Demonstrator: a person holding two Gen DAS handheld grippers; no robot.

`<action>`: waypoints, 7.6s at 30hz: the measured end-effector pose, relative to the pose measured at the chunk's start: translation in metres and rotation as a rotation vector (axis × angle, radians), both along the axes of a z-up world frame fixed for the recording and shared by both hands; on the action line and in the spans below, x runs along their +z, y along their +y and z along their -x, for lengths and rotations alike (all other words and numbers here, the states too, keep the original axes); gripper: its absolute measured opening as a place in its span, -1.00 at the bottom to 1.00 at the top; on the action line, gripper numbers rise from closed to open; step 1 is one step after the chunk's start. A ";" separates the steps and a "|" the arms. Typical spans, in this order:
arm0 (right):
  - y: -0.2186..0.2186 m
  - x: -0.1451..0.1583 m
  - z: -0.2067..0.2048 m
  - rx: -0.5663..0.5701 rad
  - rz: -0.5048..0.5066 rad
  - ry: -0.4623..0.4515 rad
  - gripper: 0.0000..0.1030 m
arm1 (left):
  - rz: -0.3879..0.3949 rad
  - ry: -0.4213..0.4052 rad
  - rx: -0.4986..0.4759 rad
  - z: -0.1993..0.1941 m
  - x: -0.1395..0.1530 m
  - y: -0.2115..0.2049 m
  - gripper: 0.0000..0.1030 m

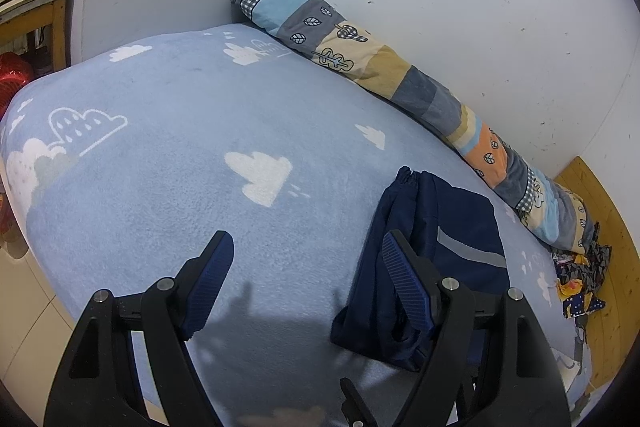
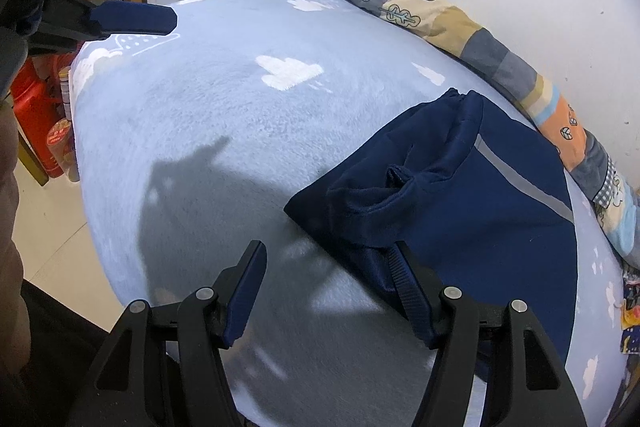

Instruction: Fold large clothes

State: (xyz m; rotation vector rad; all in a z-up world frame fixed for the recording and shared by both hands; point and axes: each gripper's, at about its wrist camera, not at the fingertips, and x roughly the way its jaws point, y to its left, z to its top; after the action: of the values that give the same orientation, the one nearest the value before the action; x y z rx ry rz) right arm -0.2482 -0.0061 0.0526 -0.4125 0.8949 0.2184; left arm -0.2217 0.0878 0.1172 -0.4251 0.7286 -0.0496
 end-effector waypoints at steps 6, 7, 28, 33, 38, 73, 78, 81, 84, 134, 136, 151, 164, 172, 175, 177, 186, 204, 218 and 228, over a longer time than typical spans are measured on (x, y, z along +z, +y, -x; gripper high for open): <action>0.002 0.001 0.003 0.011 0.007 -0.008 0.28 | -0.006 -0.003 -0.003 0.000 0.000 -0.001 0.50; 0.002 0.002 0.004 0.014 0.008 -0.011 0.28 | -0.006 -0.003 -0.004 0.000 0.000 -0.001 0.50; 0.003 0.013 0.016 0.037 0.022 -0.053 0.28 | -0.010 -0.003 -0.005 -0.001 0.000 -0.003 0.50; -0.010 0.026 0.023 0.027 -0.015 -0.062 0.28 | -0.010 -0.002 -0.010 -0.001 -0.001 -0.002 0.50; -0.059 0.051 0.033 -0.043 -0.149 -0.073 0.28 | -0.018 -0.002 -0.035 -0.002 -0.003 -0.005 0.50; -0.247 0.019 -0.017 -0.448 -0.524 0.083 -0.87 | -0.256 -0.032 -0.517 -0.005 -0.023 -0.159 0.50; -0.269 0.025 -0.057 -0.500 -0.511 0.057 -0.85 | -0.298 0.014 -0.553 -0.020 -0.039 -0.182 0.50; -0.271 0.017 -0.085 -0.497 -0.481 0.081 -0.84 | -0.322 0.064 -0.554 -0.026 -0.050 -0.190 0.50; -0.266 0.009 -0.104 -0.479 -0.428 0.091 -0.84 | -0.350 0.084 -0.554 -0.029 -0.058 -0.194 0.50; -0.260 0.013 -0.083 -0.399 -0.418 0.226 -0.79 | -0.316 0.084 -0.568 -0.037 -0.054 -0.185 0.50; -0.250 0.006 -0.067 -0.396 -0.397 0.220 -0.79 | -0.320 0.084 -0.564 -0.036 -0.054 -0.185 0.50; -0.241 0.027 -0.020 -0.339 -0.482 0.222 -0.74 | -0.374 0.085 -0.531 -0.030 -0.057 -0.179 0.50; -0.220 -0.040 -0.012 -0.342 -0.452 0.332 -0.84 | -0.435 0.084 -0.539 -0.025 -0.062 -0.182 0.50; -0.229 0.006 -0.021 -0.340 -0.469 0.251 -0.51 | -0.436 0.074 -0.539 -0.024 -0.059 -0.183 0.50; -0.237 0.011 -0.038 -0.370 -0.433 0.228 -0.47 | -0.433 0.072 -0.540 -0.024 -0.058 -0.183 0.50; -0.241 0.004 -0.049 -0.388 -0.424 0.237 -0.47 | -0.432 0.071 -0.541 -0.025 -0.058 -0.183 0.50; -0.242 -0.020 -0.062 -0.374 -0.460 0.277 -0.20 | -0.400 0.081 -0.546 -0.029 -0.055 -0.181 0.50; -0.349 -0.048 -0.054 -0.430 -0.869 0.285 0.17 | 0.343 0.418 -0.471 -0.129 -0.098 -0.074 0.52; -0.347 -0.081 -0.095 -0.342 -1.031 0.362 0.54 | 0.453 0.505 -0.652 -0.158 -0.116 -0.102 0.66; -0.261 -0.036 -0.092 -0.201 -0.419 0.135 0.11 | -0.038 0.321 -0.719 -0.122 -0.088 -0.180 0.66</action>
State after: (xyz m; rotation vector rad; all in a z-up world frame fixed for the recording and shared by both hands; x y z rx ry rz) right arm -0.1563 -0.2676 0.0167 0.0827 0.9881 0.2438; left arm -0.1002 -0.0919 0.0294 -0.1155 1.1696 -0.6534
